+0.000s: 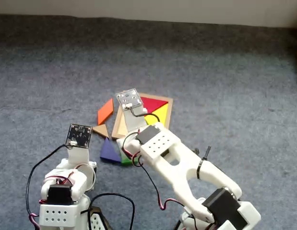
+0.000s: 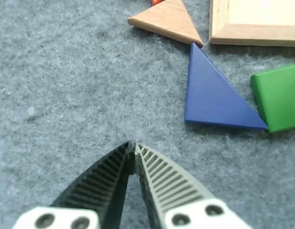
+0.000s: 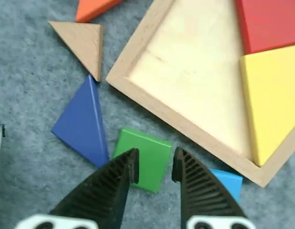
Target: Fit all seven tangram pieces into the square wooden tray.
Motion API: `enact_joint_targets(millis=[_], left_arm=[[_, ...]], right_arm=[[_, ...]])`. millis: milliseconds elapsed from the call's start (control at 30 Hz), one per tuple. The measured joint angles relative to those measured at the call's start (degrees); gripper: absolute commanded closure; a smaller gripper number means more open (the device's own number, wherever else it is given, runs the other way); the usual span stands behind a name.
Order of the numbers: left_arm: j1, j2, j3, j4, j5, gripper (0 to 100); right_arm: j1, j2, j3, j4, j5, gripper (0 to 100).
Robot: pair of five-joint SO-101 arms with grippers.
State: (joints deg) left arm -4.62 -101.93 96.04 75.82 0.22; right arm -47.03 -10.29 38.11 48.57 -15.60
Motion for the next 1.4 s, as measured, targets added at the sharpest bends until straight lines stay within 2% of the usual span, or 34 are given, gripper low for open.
enact_joint_targets(millis=[100,200,300,400,600,933,1400], left_arm=[[0.0,0.0,0.0,0.0,0.0,99],[0.0,0.0,0.0,0.0,0.0,99],[0.0,0.0,0.0,0.0,0.0,99],[0.0,0.0,0.0,0.0,0.0,99],[0.0,0.0,0.0,0.0,0.0,99],[0.0,0.0,0.0,0.0,0.0,99],[0.0,0.0,0.0,0.0,0.0,99]], right_arm=[[-1.1,0.0,0.0,-0.2,-4.9,86.5],[-2.2,0.0,0.0,-0.2,-9.8,80.3],[-2.8,0.0,0.0,-0.2,-12.9,75.5],[-2.8,0.0,0.0,-0.2,-14.7,75.4],[-4.4,0.7,0.0,-0.5,-15.3,75.4],[-4.7,10.9,-3.6,-0.5,-15.4,75.4],[-6.2,11.8,-4.1,-1.1,-15.3,77.5]])
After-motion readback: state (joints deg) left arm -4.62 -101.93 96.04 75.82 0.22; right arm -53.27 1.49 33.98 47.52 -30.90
